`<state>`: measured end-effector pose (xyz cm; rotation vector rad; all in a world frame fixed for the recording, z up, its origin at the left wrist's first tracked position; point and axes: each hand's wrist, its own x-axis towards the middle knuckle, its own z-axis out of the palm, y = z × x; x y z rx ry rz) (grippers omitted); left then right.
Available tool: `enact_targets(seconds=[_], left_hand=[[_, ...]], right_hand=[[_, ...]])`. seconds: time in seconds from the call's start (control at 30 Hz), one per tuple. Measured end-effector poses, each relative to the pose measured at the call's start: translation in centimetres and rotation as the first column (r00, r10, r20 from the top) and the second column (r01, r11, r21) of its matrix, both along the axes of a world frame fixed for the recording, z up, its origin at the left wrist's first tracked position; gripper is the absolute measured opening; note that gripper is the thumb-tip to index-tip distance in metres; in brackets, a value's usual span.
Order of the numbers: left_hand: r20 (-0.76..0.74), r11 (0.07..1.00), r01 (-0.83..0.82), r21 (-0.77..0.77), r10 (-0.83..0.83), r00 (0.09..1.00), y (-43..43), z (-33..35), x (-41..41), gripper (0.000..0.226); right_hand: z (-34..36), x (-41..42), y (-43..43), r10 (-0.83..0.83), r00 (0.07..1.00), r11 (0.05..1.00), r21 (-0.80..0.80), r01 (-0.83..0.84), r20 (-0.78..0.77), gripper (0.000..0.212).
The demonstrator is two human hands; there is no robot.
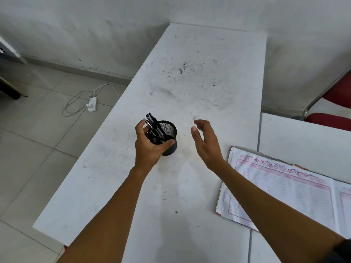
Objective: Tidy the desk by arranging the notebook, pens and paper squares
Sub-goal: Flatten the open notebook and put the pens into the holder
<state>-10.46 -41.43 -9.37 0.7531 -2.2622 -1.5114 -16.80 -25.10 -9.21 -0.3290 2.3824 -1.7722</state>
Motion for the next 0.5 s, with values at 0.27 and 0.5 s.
enact_targets(seconds=[0.27,0.5], left_hand=[[0.011,0.999,0.052,-0.014,-0.052,0.999,5.4,0.5,-2.6,0.101],[0.006,0.995,0.102,-0.021,-0.102,0.995,10.0,1.0,-5.7,0.099]], right_hand=[[-0.3,1.0,7.6,-0.098,0.994,0.994,0.060,0.095,0.046,0.032],[-0.5,2.3,14.2,-0.172,0.982,0.979,0.121,0.163,0.072,0.034]])
